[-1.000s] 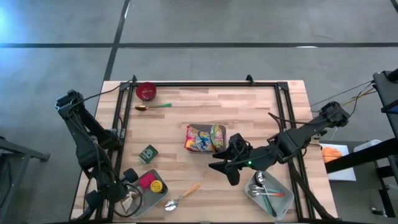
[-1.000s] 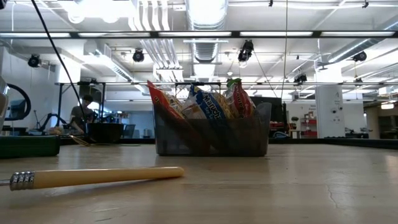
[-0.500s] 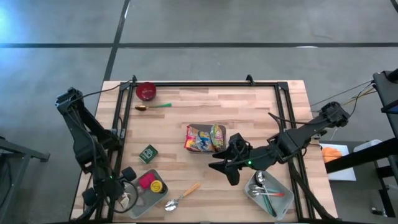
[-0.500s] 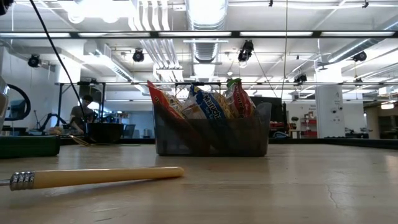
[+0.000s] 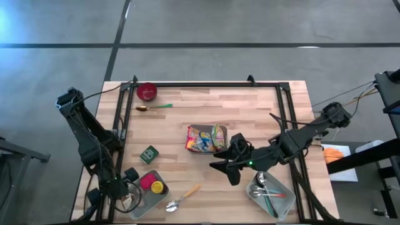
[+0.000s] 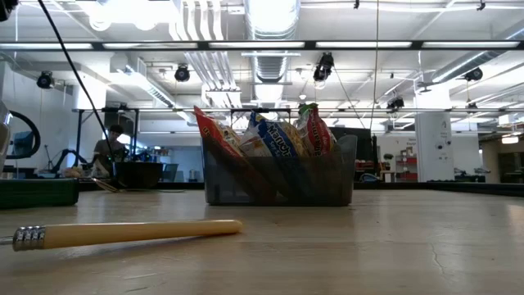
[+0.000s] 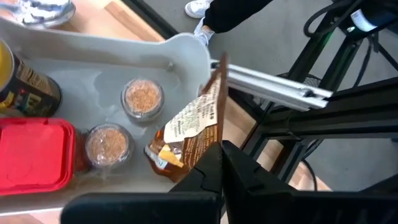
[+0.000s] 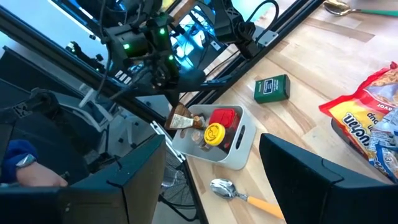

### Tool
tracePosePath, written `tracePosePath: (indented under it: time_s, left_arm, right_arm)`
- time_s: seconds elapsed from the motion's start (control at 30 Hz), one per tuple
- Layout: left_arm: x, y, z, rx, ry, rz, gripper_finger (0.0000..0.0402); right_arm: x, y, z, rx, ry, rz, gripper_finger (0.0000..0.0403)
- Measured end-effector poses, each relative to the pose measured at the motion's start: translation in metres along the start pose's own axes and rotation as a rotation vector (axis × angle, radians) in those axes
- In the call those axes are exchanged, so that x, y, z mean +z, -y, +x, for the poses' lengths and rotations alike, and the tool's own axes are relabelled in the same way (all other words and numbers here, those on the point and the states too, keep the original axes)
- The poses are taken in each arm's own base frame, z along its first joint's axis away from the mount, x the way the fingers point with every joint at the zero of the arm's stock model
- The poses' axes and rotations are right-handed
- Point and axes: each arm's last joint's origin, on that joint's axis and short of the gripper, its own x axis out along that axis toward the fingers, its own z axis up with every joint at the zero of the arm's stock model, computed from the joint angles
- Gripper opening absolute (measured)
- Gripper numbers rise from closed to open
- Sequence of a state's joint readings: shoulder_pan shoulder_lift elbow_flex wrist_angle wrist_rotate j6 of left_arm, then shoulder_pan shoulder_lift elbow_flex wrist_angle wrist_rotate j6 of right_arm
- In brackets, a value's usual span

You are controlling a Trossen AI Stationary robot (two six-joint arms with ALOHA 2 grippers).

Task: Pick & Place Food Item
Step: Put the orange spice pack into the left grey bin

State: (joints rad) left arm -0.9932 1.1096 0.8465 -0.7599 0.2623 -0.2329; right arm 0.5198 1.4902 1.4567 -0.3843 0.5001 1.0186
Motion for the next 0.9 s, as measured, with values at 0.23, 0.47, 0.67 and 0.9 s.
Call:
tracePosePath:
  time_s: [0.23,0.47,0.67,0.9]
  left_arm:
    - [-0.010,-0.006,0.009,0.037,-0.001,-0.005,0.0000]
    - [-0.017,-0.007,0.001,0.099,0.007,-0.015,0.0000]
    - [-0.023,-0.008,-0.001,0.112,-0.041,-0.042,0.0000]
    - [-0.024,-0.009,-0.001,0.135,-0.044,-0.043,0.0000]
  right_arm:
    - [0.000,0.000,0.000,0.001,0.001,0.023,0.0256]
    - [0.000,0.000,0.000,0.002,0.001,0.024,0.0256]
    - [0.000,0.000,0.000,0.004,0.003,0.024,0.0256]
    - [0.000,0.000,0.000,0.004,0.003,0.020,0.0256]
